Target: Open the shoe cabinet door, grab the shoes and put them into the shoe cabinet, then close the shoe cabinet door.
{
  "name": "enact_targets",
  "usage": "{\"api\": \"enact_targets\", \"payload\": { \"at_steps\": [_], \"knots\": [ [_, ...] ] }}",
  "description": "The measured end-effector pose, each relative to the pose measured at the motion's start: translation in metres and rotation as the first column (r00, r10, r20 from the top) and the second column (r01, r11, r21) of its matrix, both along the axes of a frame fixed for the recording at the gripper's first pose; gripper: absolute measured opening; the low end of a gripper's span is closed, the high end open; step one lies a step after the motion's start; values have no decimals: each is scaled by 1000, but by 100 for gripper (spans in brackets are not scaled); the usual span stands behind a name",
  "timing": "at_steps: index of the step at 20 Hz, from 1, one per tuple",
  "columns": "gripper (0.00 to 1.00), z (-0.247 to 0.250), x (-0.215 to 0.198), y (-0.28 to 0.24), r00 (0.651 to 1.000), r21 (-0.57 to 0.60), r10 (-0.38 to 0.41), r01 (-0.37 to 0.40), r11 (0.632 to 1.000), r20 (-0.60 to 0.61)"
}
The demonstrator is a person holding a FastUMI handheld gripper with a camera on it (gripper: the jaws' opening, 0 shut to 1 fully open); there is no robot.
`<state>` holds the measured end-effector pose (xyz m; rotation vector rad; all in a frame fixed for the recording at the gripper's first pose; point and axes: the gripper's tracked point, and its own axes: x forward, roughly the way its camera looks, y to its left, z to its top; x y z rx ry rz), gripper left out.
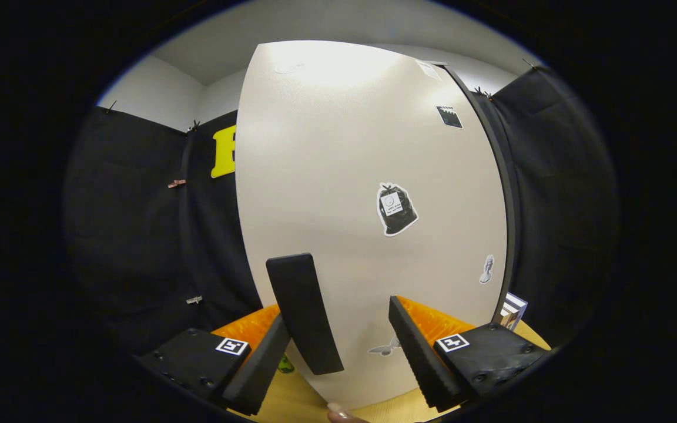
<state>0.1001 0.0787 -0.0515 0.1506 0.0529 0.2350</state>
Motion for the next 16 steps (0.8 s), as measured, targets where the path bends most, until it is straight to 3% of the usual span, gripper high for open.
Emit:
{"api": "enact_targets", "payload": {
  "at_steps": [16],
  "knots": [
    [99,24,-19,6,998,-41,7,-4,999,60]
  ]
}}
